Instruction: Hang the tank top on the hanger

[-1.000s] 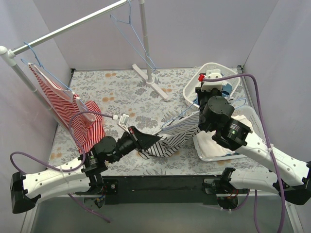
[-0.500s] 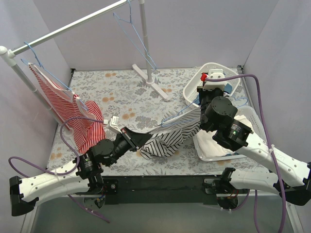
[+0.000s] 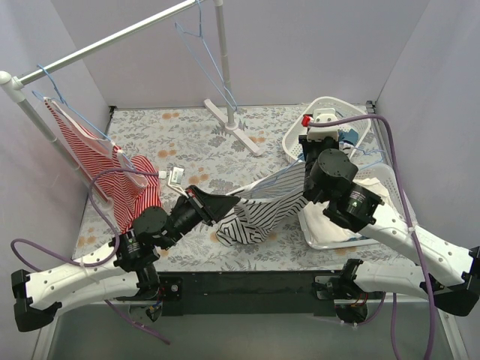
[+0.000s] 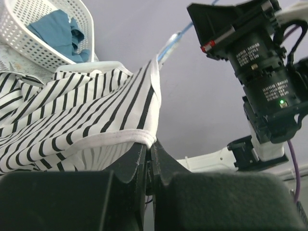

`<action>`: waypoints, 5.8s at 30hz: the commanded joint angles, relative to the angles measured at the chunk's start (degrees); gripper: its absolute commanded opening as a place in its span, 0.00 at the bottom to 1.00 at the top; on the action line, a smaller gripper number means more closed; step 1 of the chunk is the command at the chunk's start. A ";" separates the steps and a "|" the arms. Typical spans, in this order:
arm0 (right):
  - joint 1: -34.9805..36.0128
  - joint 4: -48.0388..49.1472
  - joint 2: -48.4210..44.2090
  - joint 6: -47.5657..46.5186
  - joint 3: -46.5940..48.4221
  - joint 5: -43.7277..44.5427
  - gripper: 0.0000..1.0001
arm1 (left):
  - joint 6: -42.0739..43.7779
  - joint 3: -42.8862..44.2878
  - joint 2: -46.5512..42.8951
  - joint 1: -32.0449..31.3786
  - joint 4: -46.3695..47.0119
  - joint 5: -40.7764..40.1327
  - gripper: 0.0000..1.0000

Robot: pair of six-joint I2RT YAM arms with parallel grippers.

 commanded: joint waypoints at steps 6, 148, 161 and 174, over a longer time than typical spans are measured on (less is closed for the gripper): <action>-0.74 2.67 0.92 -1.69 4.34 0.30 0.01 | 7.50 6.83 5.12 0.13 -0.58 9.28 0.00; 5.68 -6.73 18.58 11.77 21.74 -35.47 0.01 | 19.45 43.40 25.34 0.13 -61.67 -5.23 0.33; 5.77 -8.05 16.21 13.52 19.02 -43.03 0.22 | 17.96 33.12 17.79 0.04 -53.05 -5.05 0.00; 5.77 -10.42 7.00 18.09 12.96 -48.41 0.84 | 13.57 30.03 9.97 0.04 -57.00 -7.33 0.00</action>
